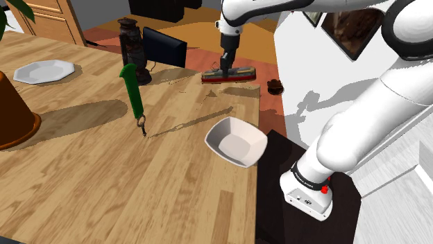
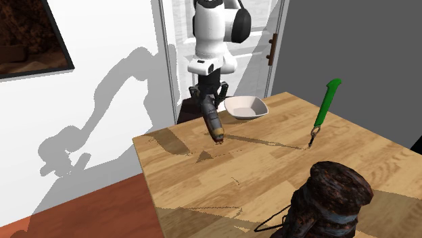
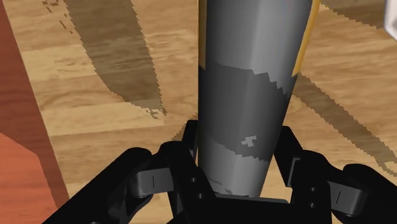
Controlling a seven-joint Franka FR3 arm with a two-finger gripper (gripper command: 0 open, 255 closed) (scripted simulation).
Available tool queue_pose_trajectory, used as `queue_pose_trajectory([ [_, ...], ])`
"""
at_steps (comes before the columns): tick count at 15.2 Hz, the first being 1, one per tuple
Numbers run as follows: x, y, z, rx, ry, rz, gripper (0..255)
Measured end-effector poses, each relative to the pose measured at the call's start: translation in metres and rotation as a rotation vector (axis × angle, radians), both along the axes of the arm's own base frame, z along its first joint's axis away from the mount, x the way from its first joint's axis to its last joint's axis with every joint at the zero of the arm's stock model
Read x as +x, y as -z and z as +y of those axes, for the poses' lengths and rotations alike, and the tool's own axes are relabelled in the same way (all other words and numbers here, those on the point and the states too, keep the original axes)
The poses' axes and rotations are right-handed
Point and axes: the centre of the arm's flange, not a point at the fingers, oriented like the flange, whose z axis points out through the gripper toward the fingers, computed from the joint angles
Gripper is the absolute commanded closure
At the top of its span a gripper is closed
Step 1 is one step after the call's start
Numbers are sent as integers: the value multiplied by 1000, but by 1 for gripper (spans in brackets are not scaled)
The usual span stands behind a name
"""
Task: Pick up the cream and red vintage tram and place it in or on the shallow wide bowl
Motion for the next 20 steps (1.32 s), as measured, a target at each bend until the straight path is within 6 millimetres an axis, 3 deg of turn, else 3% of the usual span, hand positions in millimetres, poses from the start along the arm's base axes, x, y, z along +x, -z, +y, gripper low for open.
queue_pose_trajectory([
  [20,-206,3,165,-1,-1,-1,255],
])
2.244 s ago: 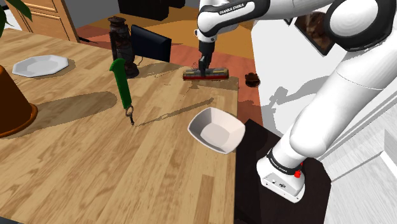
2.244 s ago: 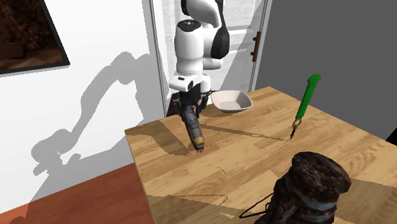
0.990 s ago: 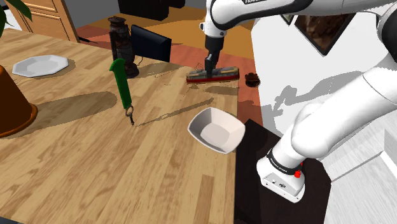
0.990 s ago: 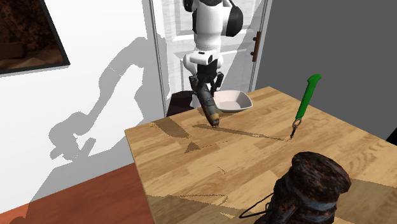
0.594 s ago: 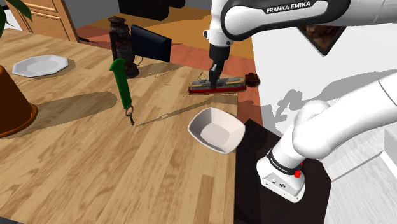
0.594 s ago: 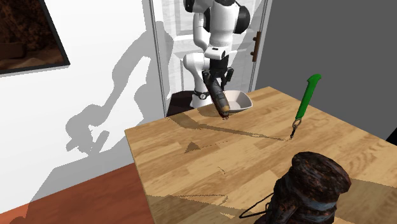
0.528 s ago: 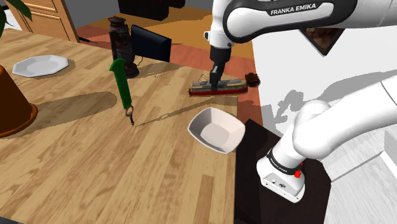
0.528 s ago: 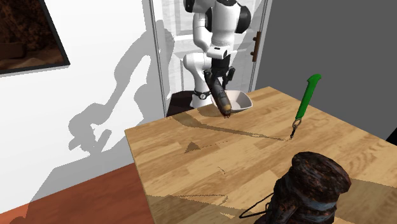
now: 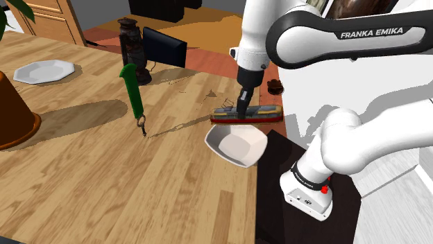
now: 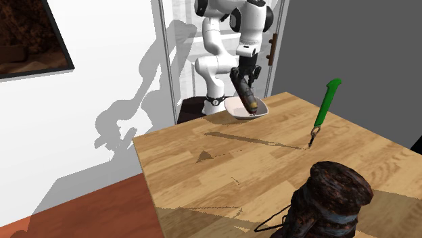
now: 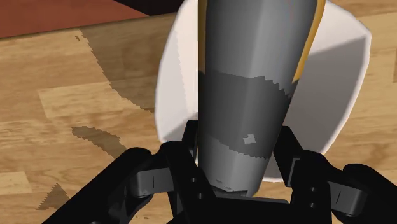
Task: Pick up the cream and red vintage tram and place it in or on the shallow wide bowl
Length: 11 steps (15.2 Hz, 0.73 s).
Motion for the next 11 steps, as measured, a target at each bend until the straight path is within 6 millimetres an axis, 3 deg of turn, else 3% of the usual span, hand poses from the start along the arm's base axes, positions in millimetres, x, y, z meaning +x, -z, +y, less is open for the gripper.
queue_pose_trajectory([
  [3,-20,5,17,0,0,0,255],
  [11,-25,45,20,0,1,1,255],
])
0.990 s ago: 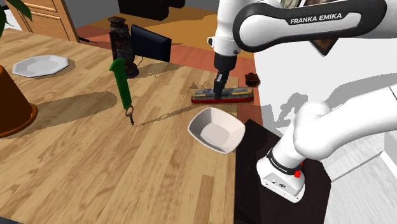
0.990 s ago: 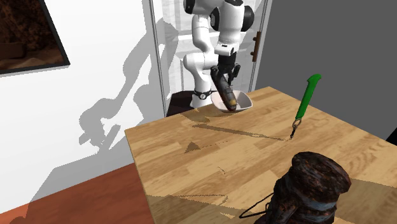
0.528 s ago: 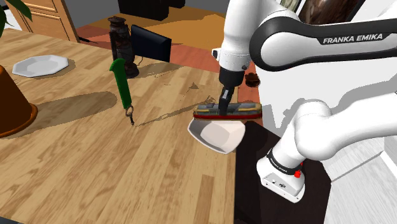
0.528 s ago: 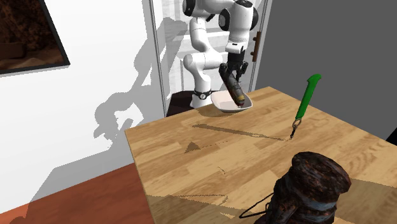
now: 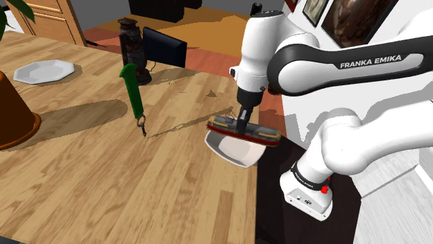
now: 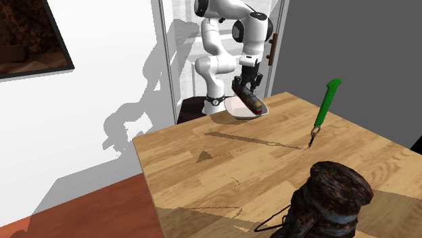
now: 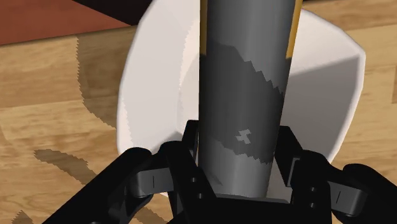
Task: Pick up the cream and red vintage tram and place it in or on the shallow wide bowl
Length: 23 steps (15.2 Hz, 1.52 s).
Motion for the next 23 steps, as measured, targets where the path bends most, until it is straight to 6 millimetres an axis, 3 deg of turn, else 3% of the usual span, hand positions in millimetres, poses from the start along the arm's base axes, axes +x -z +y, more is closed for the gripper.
queue_pose_trajectory([
  [3,1,15,0,0,0,-1,255],
  [10,1,19,0,2,-1,-6,255],
  [11,1,19,0,2,-1,-6,0],
  [17,0,21,0,0,0,-1,0],
  [21,5,-19,1,1,0,-2,0],
  [23,4,-26,1,1,0,-2,0],
])
